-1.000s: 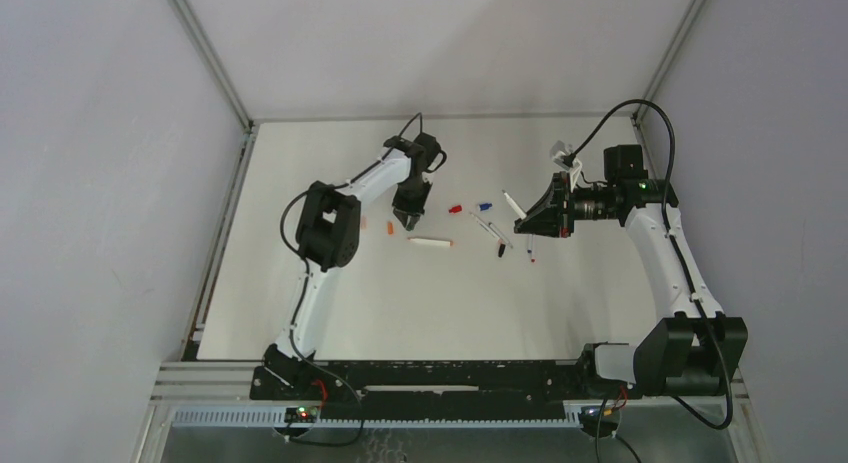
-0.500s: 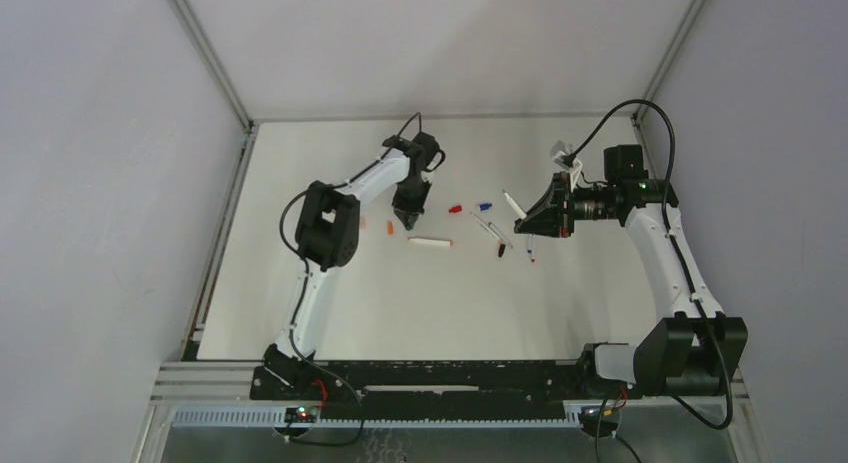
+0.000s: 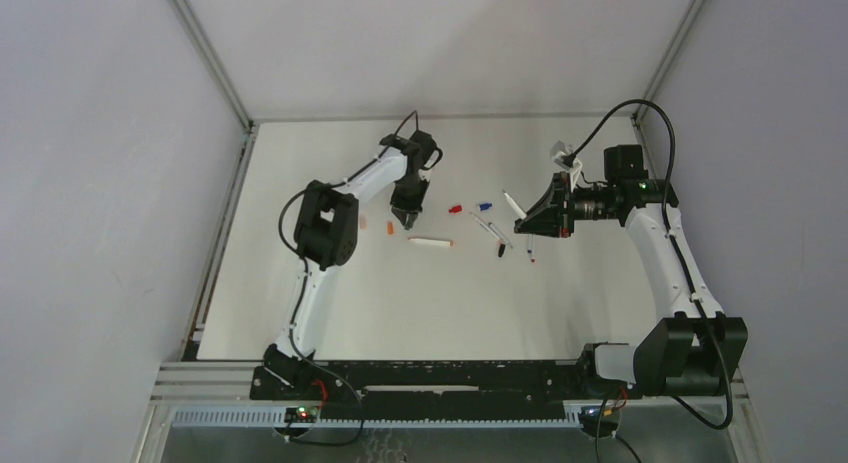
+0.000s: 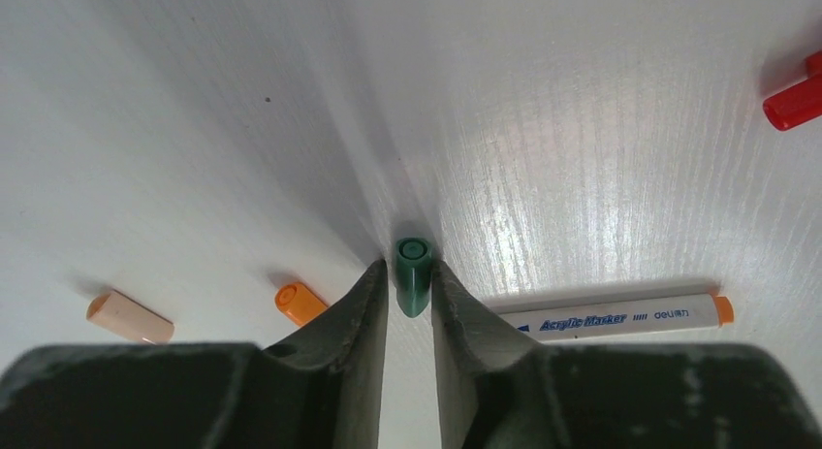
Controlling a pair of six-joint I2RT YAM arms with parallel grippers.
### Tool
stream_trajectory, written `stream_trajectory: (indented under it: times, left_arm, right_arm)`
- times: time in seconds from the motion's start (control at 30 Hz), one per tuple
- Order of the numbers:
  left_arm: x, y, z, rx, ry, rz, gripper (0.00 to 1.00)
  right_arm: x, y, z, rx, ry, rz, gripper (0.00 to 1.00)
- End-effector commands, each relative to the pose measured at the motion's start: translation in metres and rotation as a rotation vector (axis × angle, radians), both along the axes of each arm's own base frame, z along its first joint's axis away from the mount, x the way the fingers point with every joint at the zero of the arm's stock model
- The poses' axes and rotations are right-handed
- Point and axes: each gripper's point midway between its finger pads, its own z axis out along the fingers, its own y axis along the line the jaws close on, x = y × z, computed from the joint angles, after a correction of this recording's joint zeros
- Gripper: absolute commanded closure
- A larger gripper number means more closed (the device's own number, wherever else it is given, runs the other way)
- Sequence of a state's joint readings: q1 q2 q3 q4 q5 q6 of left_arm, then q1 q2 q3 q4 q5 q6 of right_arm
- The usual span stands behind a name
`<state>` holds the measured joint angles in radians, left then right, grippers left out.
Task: Insert the pens into the pen caps
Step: Insert the pen into the pen cap.
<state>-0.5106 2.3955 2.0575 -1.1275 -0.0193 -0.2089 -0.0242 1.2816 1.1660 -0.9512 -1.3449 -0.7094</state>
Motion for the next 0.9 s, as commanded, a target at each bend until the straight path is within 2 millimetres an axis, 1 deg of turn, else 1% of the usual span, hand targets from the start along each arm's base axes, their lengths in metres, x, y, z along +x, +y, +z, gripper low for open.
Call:
stream_trajectory:
  times: [0.0, 0.17, 0.23, 0.27, 0.33, 0.4, 0.5, 0.53, 0.6, 0.63, 0.77, 0.87]
  left_arm:
    - [0.013, -0.012, 0.005, -0.059, -0.025, -0.013, 0.75]
    - [0.01, -0.013, 0.002, -0.067, -0.009, -0.017, 0.89]
    - [0.01, -0.013, 0.003, -0.069, -0.012, -0.018, 0.97]
    - [0.01, -0.013, 0.005, -0.071, -0.018, -0.016, 1.0]
    - [0.013, -0.013, 0.013, -0.081, -0.051, -0.011, 1.0]
    - [0.017, -0.014, 0.025, -0.1, -0.1, 0.003, 1.0]
    - [0.024, -0.016, 0.049, -0.144, -0.184, 0.026, 1.0]
    - [0.026, -0.017, 0.062, -0.163, -0.222, 0.034, 1.0]
    - [0.029, -0.018, 0.076, -0.194, -0.279, 0.052, 1.0]
    - [0.03, -0.019, 0.083, -0.21, -0.301, 0.06, 1.0]
    - [0.027, -0.02, 0.1, -0.265, -0.368, 0.088, 1.0]
    - [0.019, -0.022, 0.111, -0.337, -0.406, 0.113, 1.0]
  right_arm:
    - [-0.003, 0.001, 0.018, 0.019, -0.076, 0.013, 1.0]
    - [-0.004, 0.001, 0.018, 0.019, -0.075, 0.013, 1.0]
    - [-0.003, 0.0, 0.017, 0.018, -0.074, 0.012, 1.0]
    - [-0.003, 0.0, 0.017, 0.017, -0.074, 0.012, 1.0]
    - [-0.004, 0.0, 0.017, 0.015, -0.074, 0.013, 1.0]
    - [-0.004, 0.0, 0.016, 0.013, -0.077, 0.015, 1.0]
    - [-0.005, 0.002, 0.013, 0.009, -0.071, 0.025, 1.0]
    - [-0.005, 0.004, 0.011, 0.008, -0.071, 0.03, 1.0]
    - [-0.005, 0.005, 0.007, 0.006, -0.059, 0.031, 1.0]
    - [-0.008, 0.011, 0.005, 0.005, -0.055, 0.051, 1.0]
    - [-0.011, 0.024, -0.007, -0.02, -0.04, 0.093, 1.0]
    - [-0.013, 0.034, -0.02, -0.046, -0.018, 0.116, 1.0]
